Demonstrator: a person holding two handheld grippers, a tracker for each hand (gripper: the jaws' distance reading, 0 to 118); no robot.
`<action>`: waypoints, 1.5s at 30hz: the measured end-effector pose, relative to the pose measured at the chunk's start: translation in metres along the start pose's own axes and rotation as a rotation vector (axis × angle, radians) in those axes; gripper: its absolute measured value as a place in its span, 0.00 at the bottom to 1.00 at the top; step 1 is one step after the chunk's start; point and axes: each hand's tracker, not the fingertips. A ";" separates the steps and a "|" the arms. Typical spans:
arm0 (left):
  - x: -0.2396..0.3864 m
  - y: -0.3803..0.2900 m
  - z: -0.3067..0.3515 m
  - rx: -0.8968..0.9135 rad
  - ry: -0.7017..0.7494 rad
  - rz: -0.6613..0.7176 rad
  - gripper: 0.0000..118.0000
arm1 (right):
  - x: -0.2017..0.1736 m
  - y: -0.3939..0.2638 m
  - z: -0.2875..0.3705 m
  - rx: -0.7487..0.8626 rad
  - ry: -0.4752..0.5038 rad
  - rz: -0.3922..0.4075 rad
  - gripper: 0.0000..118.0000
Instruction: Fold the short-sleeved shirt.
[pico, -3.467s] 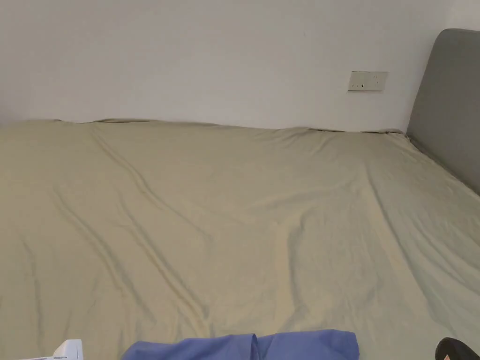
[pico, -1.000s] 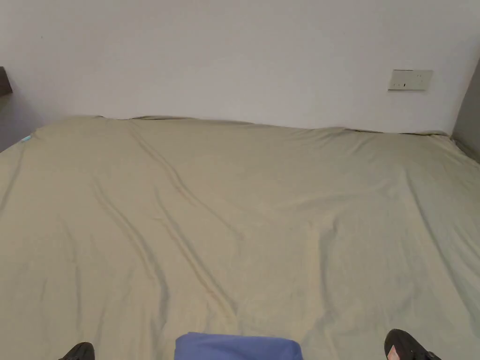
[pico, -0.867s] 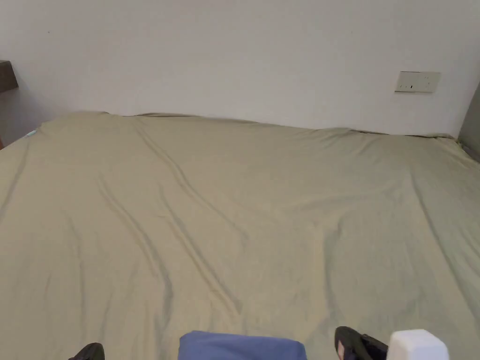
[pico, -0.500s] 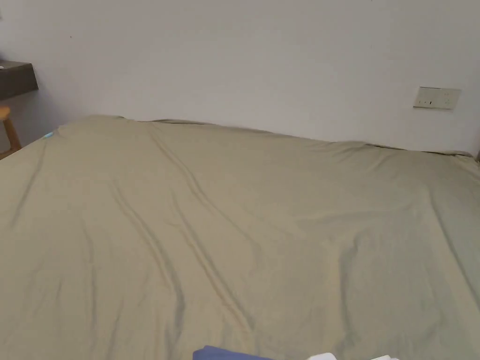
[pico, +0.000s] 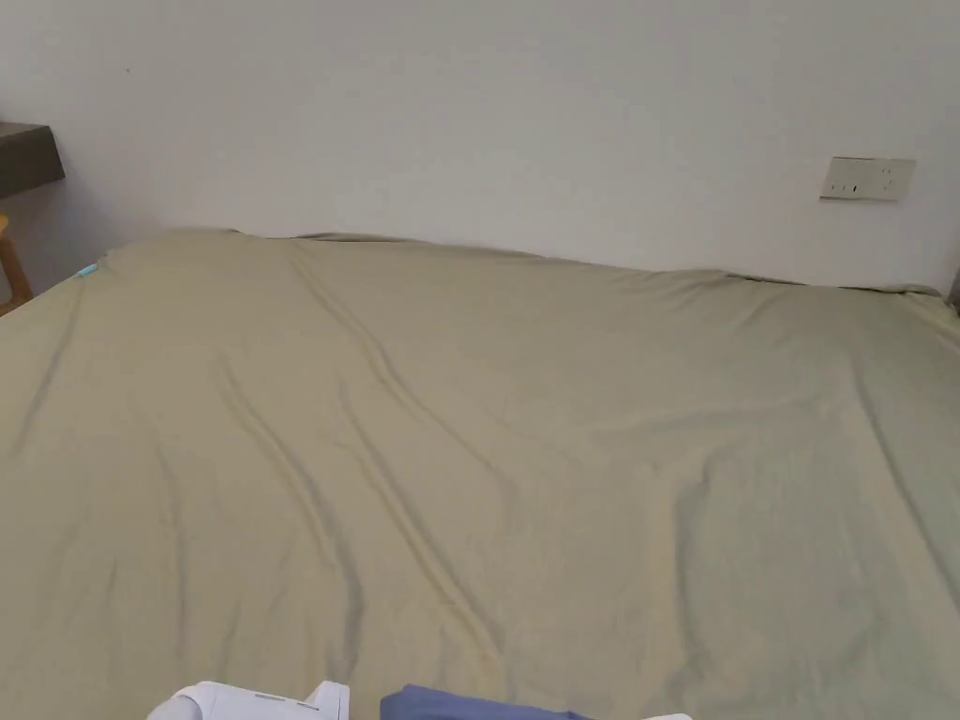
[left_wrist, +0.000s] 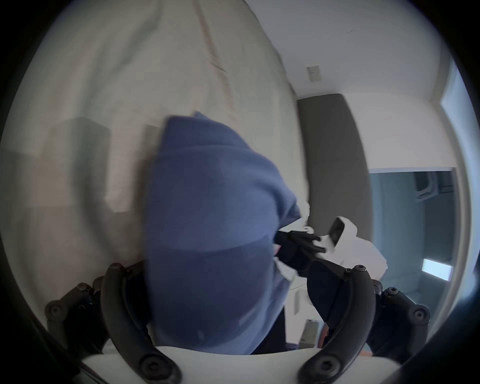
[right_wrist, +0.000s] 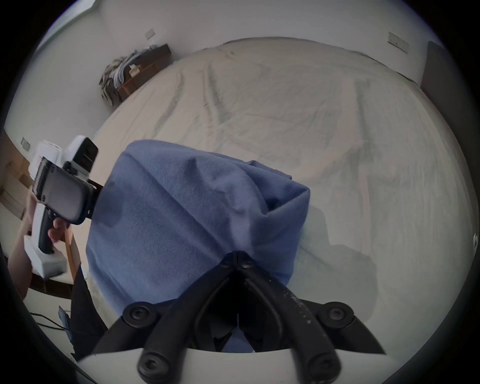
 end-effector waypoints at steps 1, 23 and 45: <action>0.001 -0.001 -0.001 0.020 -0.056 0.007 0.83 | 0.005 -0.005 0.001 0.028 0.024 -0.021 0.01; 0.073 0.033 0.161 0.024 0.390 -0.094 0.22 | -0.061 -0.063 0.176 1.278 -0.503 -0.056 0.01; -0.171 0.065 0.481 0.331 0.857 0.206 0.29 | -0.182 0.050 0.083 1.136 -0.175 0.104 0.01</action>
